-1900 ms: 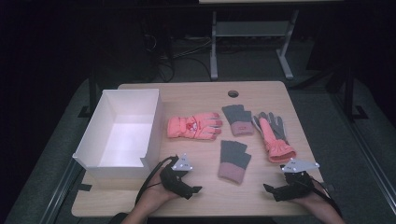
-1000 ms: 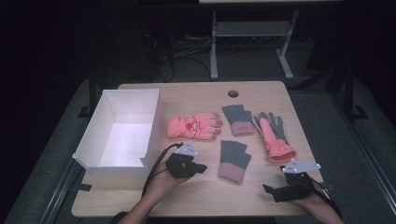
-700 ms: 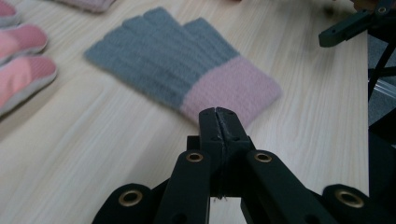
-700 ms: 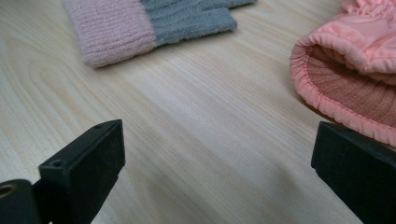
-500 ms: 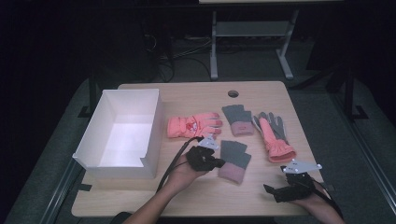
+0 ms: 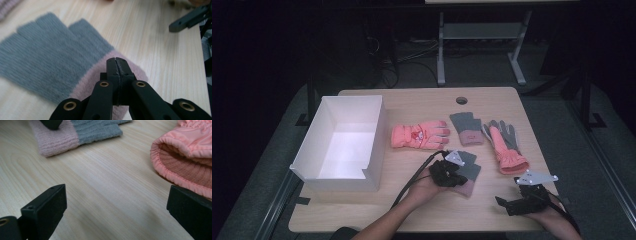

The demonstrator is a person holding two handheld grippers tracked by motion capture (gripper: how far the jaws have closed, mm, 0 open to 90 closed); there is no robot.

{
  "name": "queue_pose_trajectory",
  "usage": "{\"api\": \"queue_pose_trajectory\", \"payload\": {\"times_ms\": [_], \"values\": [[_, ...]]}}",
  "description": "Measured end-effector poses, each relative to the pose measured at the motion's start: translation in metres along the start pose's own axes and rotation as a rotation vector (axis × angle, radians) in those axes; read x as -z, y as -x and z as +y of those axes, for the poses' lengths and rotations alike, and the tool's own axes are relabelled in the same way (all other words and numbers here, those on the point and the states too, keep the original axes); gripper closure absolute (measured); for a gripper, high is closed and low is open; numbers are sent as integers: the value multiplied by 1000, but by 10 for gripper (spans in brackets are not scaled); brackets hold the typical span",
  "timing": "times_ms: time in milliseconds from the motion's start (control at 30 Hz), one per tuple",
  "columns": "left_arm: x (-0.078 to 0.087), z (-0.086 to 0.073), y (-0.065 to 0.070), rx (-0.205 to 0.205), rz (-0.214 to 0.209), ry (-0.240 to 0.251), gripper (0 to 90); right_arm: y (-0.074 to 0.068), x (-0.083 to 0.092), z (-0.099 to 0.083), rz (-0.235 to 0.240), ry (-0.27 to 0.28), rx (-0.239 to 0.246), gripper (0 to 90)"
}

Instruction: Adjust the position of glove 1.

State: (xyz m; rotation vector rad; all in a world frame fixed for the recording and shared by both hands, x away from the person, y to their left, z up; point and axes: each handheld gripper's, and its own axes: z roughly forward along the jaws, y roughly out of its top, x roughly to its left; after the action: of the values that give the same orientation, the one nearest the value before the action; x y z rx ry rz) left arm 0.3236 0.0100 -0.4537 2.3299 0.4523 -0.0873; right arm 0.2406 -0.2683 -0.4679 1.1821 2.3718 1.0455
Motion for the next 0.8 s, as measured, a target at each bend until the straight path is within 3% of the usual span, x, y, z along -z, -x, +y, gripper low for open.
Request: {"api": "queue_pose_trajectory", "payload": {"times_ms": [367,500,633,800], "values": [[16,-12,-4,12,21,-22,897,0,-1,0,6,-5,2,25],[18,-12,-6,29,15,0,897,0,-1,0,4,-2,5,25],[11,-1,-4,46,-4,37,898,0,-1,0,3,-7,3,25],[-3,4,1,1,-9,-21,898,0,-1,0,5,-8,5,25]]}}
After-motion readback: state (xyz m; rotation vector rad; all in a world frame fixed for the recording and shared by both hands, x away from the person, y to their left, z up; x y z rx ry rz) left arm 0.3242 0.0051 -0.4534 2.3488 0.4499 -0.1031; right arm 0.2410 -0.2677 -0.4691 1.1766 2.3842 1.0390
